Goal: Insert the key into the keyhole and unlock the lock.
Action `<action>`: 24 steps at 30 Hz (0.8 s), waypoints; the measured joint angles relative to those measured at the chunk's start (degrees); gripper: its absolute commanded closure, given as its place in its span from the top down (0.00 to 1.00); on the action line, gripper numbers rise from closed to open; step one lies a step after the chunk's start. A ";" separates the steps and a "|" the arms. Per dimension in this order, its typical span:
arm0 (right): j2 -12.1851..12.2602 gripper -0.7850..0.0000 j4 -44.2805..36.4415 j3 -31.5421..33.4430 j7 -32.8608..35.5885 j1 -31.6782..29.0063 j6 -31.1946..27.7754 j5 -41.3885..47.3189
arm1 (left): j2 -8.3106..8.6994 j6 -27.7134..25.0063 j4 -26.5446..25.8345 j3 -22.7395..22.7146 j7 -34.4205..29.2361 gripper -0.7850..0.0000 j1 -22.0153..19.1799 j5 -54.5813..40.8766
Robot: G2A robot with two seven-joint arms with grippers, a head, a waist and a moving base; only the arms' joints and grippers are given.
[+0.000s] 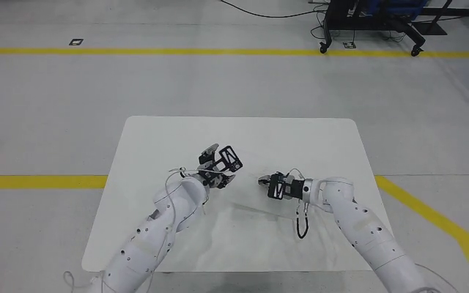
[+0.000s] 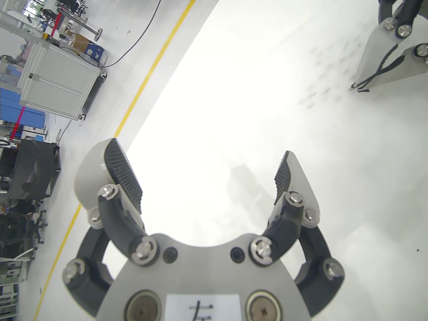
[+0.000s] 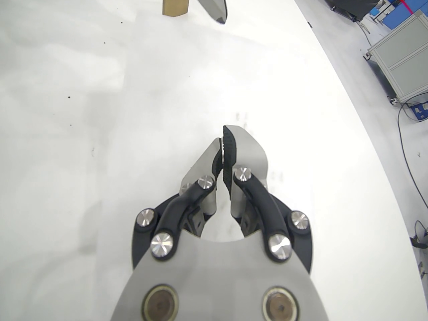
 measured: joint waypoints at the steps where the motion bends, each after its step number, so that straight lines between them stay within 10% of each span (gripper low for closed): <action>1: -0.04 0.00 0.25 -0.23 -0.14 0.23 0.09 0.02 | -0.20 0.07 0.70 0.65 -0.22 1.00 -0.41 0.11; 24: 2.41 0.00 -2.91 4.07 -10.60 -2.25 -2.60 0.42 | -4.86 4.62 18.26 7.35 0.00 1.00 -9.62 -3.16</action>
